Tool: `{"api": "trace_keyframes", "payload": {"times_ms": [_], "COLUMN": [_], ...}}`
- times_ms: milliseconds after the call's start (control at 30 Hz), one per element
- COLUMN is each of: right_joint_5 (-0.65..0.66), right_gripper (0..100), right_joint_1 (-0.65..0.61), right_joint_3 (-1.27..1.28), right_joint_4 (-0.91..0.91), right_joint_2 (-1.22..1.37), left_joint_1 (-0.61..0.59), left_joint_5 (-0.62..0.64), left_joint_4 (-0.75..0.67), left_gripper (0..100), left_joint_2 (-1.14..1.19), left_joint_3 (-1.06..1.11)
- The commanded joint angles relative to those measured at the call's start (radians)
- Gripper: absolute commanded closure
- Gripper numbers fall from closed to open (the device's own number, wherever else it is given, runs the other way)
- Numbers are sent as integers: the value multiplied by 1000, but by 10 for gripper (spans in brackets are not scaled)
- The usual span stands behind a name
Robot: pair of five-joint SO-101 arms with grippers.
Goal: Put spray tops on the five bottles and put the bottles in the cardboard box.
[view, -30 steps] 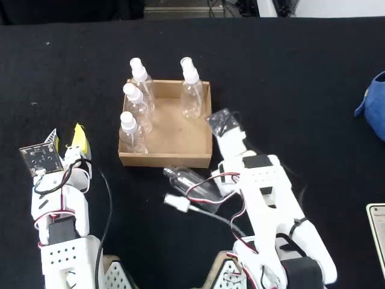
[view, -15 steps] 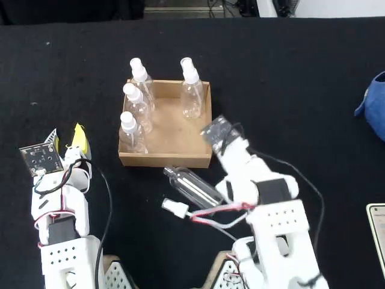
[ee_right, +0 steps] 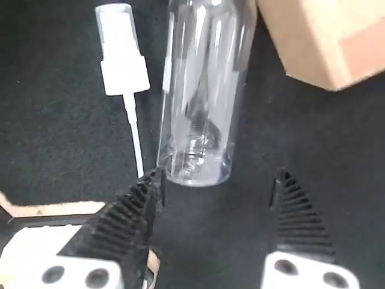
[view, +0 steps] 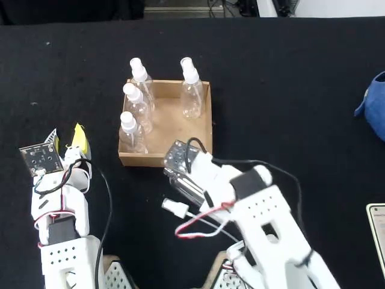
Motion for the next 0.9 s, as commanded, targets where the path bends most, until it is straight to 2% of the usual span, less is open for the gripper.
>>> {"api": "trace_keyframes", "payload": {"times_ms": [0, 267, 500, 767, 867], "right_joint_5": [-26, -64, -66, -58, -58], "right_gripper": [743, 743, 744, 745, 812], "right_joint_1": [-15, -75, -94, -92, -91], "right_joint_3": [-56, -51, 81, 151, 148], "right_joint_4": [-78, -94, -275, -296, -290], "right_joint_2": [108, 168, 168, 168, 162], "left_joint_1": [4, 4, 4, 4, 4], "left_joint_5": [3, 3, 3, 3, 3], "left_joint_4": [3, 3, 3, 3, 3], "left_gripper": [970, 970, 970, 970, 970], "left_joint_2": [-8, -8, -9, -11, -11], "left_joint_3": [24, 24, 24, 24, 24]}}
